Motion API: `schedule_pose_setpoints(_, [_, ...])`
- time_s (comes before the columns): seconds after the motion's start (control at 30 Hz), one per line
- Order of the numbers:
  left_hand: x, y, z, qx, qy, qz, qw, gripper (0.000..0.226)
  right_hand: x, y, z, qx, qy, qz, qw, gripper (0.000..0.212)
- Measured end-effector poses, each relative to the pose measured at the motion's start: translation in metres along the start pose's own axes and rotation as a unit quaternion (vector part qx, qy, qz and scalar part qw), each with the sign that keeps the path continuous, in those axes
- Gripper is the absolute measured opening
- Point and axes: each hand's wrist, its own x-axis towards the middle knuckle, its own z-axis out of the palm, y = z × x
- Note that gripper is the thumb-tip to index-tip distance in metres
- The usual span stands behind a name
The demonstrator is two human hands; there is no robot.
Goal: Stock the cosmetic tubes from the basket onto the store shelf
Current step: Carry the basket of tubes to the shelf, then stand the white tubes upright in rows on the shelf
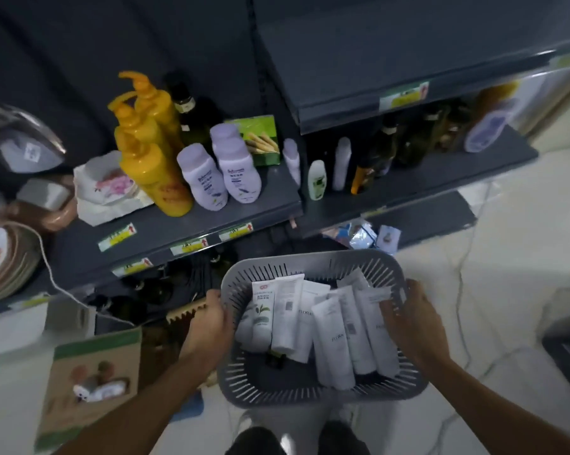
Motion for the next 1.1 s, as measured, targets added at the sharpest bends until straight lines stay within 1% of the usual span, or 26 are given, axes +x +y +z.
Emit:
schedule_pose_setpoints(0.17, [0.015,0.014,0.036,-0.036,0.023,-0.101,0.994,0.018,0.082,-0.001,0.009,-0.024,-0.053,-0.062,0.996,0.043])
schedule_pose_setpoints(0.23, [0.024,0.018,0.049,-0.039,0.029,-0.120,0.992,0.020,0.107,0.000,0.017,-0.032,-0.061,-0.074,0.995,0.041])
schedule_pose_setpoints(0.33, [0.041,0.023,0.065,-0.062,0.025,-0.142,0.988,0.018,0.132,0.006,0.031,-0.038,-0.064,-0.081,0.994,0.040])
schedule_pose_setpoints(0.43, [0.056,0.022,0.083,-0.065,0.023,-0.150,0.986,0.019,0.150,0.015,0.047,-0.034,-0.073,-0.084,0.993,0.044])
schedule_pose_setpoints(0.53, [0.064,0.017,0.101,-0.093,0.024,-0.153,0.983,0.020,0.164,0.022,0.064,-0.037,-0.089,-0.097,0.991,0.051])
schedule_pose_setpoints(0.6, [0.066,0.015,0.110,-0.100,0.040,-0.147,0.983,0.020,0.170,0.025,0.071,-0.051,-0.084,-0.094,0.991,0.058])
schedule_pose_setpoints(0.67, [0.069,0.012,0.115,-0.105,0.051,-0.146,0.982,0.021,0.174,0.026,0.074,-0.068,-0.083,-0.085,0.991,0.061])
schedule_pose_setpoints(0.73, [0.070,0.014,0.115,-0.102,0.053,-0.158,0.981,0.019,0.173,0.026,0.076,-0.091,-0.086,-0.089,0.988,0.066])
schedule_pose_setpoints(0.77, [0.069,0.017,0.114,-0.089,0.068,-0.169,0.979,0.021,0.171,0.026,0.077,-0.110,-0.078,-0.101,0.986,0.070])
schedule_pose_setpoints(0.8, [0.071,0.018,0.114,-0.062,0.106,-0.158,0.980,0.025,0.170,0.025,0.077,-0.141,-0.063,-0.122,0.980,0.076])
schedule_pose_setpoints(0.83, [0.073,0.024,0.112,-0.021,0.150,-0.123,0.981,0.030,0.168,0.022,0.077,-0.176,-0.042,-0.147,0.972,0.083])
schedule_pose_setpoints(0.87, [0.074,0.030,0.111,0.013,0.196,-0.072,0.978,0.033,0.166,0.016,0.075,-0.198,-0.017,-0.175,0.964,0.088])
schedule_pose_setpoints(0.9, [0.077,0.039,0.109,0.020,0.223,-0.022,0.974,0.033,0.163,0.009,0.074,-0.203,-0.001,-0.208,0.957,0.089])
schedule_pose_setpoints(0.93, [0.081,0.050,0.108,0.005,0.208,0.023,0.978,0.029,0.161,0.003,0.075,-0.202,0.006,-0.254,0.946,0.088])
schedule_pose_setpoints(0.97, [0.089,0.061,0.108,-0.009,0.170,0.058,0.984,0.023,0.160,-0.005,0.076,-0.206,0.001,-0.307,0.929,0.083])
schedule_pose_setpoints(1.0, [0.098,0.072,0.110,-0.019,0.115,0.067,0.991,0.019,0.161,-0.012,0.079,-0.215,-0.022,-0.351,0.911,0.078])
schedule_pose_setpoints(1.03, [0.110,0.081,0.117,-0.015,0.059,0.053,0.997,0.020,0.164,-0.018,0.084,-0.225,-0.068,-0.381,0.894,0.074])
schedule_pose_setpoints(1.1, [0.134,0.093,0.135,0.006,-0.011,0.009,1.000,0.032,0.174,-0.023,0.095,-0.248,-0.190,-0.400,0.861,0.073])
